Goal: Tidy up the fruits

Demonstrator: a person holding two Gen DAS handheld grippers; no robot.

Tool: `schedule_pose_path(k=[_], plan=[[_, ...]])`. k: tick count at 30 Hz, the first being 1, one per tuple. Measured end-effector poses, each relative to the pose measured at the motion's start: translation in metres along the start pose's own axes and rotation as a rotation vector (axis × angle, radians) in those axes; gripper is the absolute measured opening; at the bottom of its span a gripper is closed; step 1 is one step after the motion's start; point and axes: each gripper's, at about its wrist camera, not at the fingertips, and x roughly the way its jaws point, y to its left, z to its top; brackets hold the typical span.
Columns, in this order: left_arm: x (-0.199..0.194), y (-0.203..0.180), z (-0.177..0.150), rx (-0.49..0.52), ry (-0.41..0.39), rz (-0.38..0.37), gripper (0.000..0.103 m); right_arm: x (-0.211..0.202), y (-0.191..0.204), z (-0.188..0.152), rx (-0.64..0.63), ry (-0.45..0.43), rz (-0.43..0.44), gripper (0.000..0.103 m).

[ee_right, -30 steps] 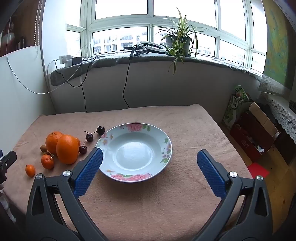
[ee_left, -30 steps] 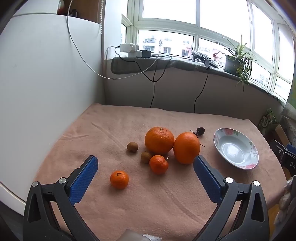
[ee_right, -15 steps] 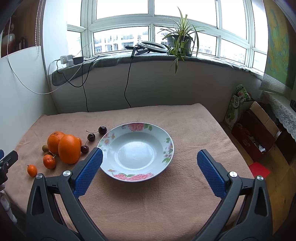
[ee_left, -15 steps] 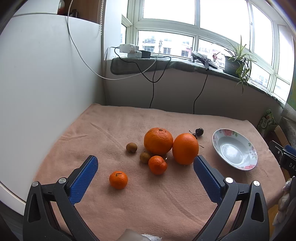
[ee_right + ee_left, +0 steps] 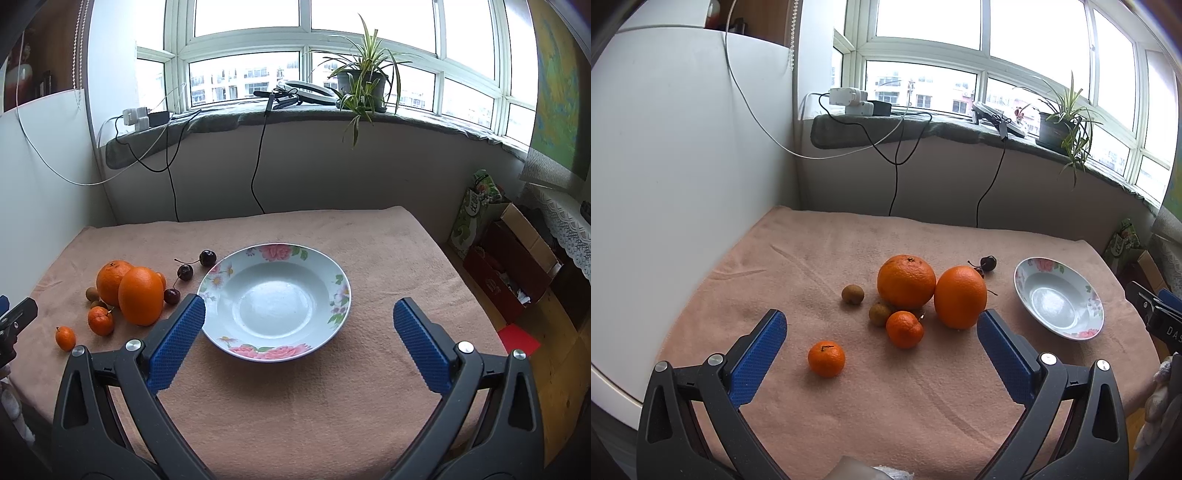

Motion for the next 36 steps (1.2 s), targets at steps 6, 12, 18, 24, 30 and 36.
schedule_pose_path(k=[6, 12, 18, 24, 30, 36], plan=[[0.0025, -0.0023, -0.0011, 0.004, 0.006, -0.001, 0.103, 0.0025, -0.0003, -0.0002, 0.002, 0.007, -0.002, 0.103], [0.0033, -0.0033, -0.0016, 0.004, 0.009, -0.002, 0.103, 0.0049, -0.0012, -0.0021, 0.003, 0.015, 0.000, 0.103], [0.0036, -0.0025, -0.0017, 0.002, 0.010, -0.004, 0.103, 0.0054, -0.0010, -0.0030, 0.002, 0.018, 0.001, 0.103], [0.0036, -0.0033, -0.0020, 0.002, 0.009, -0.005, 0.103, 0.0046, -0.0004, -0.0024, 0.003, 0.013, 0.003, 0.103], [0.0039, -0.0045, -0.0017, 0.003, 0.011, -0.008, 0.103, 0.0049, -0.0002, -0.0025, 0.003, 0.014, 0.004, 0.103], [0.0045, -0.0038, -0.0018, 0.002, 0.011, -0.011, 0.103, 0.0050, -0.0002, -0.0024, 0.004, 0.014, 0.004, 0.103]])
